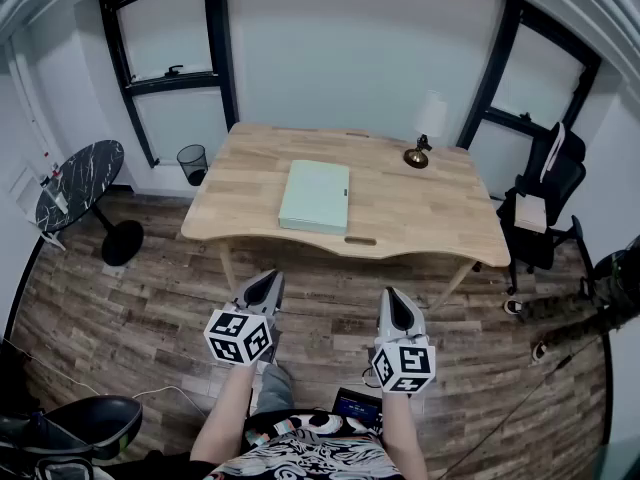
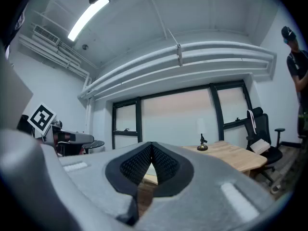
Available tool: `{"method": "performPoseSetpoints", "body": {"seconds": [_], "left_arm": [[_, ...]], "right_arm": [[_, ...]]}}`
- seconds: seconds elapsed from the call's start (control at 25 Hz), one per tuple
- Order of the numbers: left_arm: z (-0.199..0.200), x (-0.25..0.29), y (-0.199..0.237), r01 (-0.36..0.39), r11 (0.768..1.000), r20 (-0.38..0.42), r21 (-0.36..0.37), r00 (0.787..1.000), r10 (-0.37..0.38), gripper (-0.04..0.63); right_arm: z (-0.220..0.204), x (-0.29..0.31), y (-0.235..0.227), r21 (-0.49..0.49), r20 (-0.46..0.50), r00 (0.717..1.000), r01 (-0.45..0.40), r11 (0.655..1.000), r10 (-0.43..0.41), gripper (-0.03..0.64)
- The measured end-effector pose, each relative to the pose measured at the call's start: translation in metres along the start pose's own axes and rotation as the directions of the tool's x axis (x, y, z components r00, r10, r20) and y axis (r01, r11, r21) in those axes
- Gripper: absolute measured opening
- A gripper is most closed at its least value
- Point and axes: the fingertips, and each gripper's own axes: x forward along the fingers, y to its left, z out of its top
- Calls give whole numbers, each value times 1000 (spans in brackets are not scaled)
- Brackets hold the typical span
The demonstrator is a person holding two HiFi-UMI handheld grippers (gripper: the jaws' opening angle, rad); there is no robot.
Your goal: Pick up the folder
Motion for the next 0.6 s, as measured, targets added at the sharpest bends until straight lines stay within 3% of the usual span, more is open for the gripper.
{"method": "performPoseSetpoints", "body": {"seconds": [0.08, 0.28, 0.48, 0.6], "left_arm": [[-1, 0, 4, -6, 1000, -7, -20, 1000, 6, 8], [2, 1, 5, -32, 999, -7, 32, 999, 32, 8], [6, 1, 6, -13, 999, 19, -32, 1000, 13, 8], [8, 2, 10, -26, 1000, 13, -2, 1000, 26, 8]], "right_arm": [[-1, 1, 0, 3, -5, 1000, -5, 1000, 5, 5], [-2, 1, -4, 7, -17, 1000, -9, 1000, 9, 5], [10, -4, -2, 160, 73, 993, -106, 982, 95, 5], [14, 0, -3, 179, 87, 988, -143, 973, 129, 5]]}}
